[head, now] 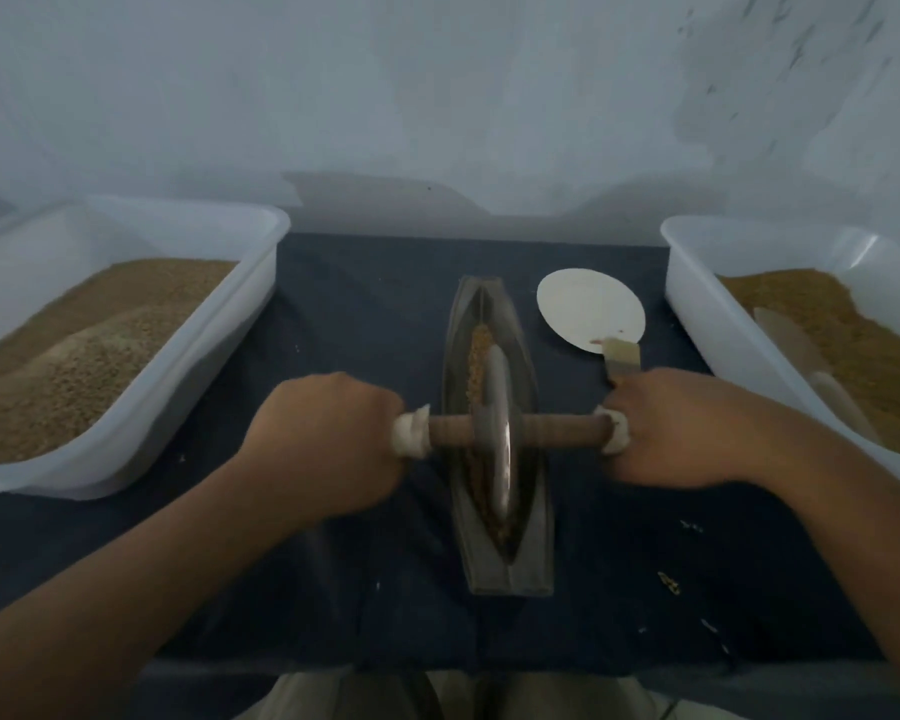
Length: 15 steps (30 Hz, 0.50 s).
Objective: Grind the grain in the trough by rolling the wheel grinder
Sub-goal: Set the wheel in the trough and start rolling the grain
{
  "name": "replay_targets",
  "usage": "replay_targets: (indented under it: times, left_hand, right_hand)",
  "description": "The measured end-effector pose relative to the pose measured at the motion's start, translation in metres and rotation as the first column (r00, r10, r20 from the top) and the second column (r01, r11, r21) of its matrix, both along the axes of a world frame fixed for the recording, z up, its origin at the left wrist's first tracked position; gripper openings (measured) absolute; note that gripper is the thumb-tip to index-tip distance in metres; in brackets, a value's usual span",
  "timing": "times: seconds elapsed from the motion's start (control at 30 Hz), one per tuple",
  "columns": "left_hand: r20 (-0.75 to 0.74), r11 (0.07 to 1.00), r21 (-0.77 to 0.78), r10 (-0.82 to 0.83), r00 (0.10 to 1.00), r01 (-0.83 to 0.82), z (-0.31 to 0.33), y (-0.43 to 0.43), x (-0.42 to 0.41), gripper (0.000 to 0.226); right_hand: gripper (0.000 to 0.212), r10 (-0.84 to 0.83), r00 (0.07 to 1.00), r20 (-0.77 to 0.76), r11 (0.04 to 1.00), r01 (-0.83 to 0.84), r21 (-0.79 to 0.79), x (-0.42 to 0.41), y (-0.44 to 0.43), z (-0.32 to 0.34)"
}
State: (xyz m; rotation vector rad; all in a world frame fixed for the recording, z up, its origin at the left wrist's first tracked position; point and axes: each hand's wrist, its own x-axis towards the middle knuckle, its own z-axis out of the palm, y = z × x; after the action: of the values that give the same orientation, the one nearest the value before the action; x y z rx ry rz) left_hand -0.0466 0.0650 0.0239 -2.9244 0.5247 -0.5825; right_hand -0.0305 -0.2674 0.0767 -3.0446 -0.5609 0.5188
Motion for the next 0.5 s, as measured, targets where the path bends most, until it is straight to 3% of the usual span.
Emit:
replay_targets:
  times: [0.07,0.17,0.27,0.33,0.4,0.5]
  left_hand:
    - [0.028,1.0,-0.001,0.019,0.999,-0.019,-0.003,0.0,0.007,0.04]
    - [-0.108,0.983,-0.07,0.164,0.981,-0.172,-0.001,-0.015,0.056,0.03]
    - [-0.184,0.959,-0.15,0.211,0.96,-0.239,0.016,-0.026,0.1,0.033]
    - [-0.225,0.963,-0.136,0.2,0.953,-0.234,0.021,-0.027,0.099,0.031]
    - [-0.231,0.976,-0.081,0.181,0.956,-0.204,0.016,-0.021,0.078,0.026]
    - [-0.022,0.999,0.026,0.023,1.0,-0.022,0.004,-0.008,0.025,0.035]
  right_hand:
    - [0.019,-0.026,0.998,0.065,1.0,0.027,-0.006,0.007,0.002,-0.006]
    - [0.025,-0.112,0.935,0.337,0.99,0.134,-0.042,0.048,0.017,-0.013]
    - [0.022,-0.184,0.876,0.445,0.977,0.215,-0.018,0.083,0.029,-0.009]
    - [0.021,-0.166,0.906,0.389,0.98,0.195,-0.037,0.091,0.027,-0.006]
    - [0.018,-0.135,0.97,0.203,0.988,0.147,-0.042,0.078,0.019,-0.001]
    - [0.013,-0.097,0.979,-0.179,0.995,0.101,0.013,0.031,0.002,-0.003]
